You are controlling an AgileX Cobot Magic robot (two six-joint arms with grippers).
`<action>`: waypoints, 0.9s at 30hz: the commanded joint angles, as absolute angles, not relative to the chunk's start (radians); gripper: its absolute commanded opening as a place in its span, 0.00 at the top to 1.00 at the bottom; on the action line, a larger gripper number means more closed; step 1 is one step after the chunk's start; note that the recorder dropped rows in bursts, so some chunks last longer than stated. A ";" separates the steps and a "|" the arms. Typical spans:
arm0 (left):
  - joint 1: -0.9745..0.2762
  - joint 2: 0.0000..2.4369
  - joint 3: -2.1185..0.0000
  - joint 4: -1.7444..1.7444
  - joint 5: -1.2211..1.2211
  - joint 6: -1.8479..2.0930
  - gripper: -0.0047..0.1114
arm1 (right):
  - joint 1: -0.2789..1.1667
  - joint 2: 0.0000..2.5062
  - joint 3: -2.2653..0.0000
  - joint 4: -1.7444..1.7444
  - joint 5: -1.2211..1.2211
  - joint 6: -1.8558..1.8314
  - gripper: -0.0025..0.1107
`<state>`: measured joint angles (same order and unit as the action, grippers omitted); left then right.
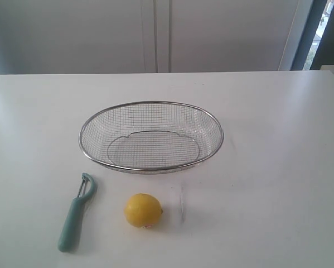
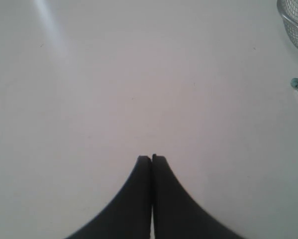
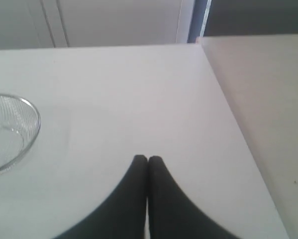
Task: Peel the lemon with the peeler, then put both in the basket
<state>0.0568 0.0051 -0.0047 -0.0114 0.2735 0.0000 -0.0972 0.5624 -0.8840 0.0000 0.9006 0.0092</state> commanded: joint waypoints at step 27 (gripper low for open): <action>0.058 0.000 0.000 -0.015 0.269 0.000 0.96 | -0.101 1.090 -0.885 0.142 1.145 0.006 0.98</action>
<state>0.0568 0.0051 -0.0047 -0.0114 0.2735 0.0000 -0.0972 1.0779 -0.8840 0.1354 1.1437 0.0092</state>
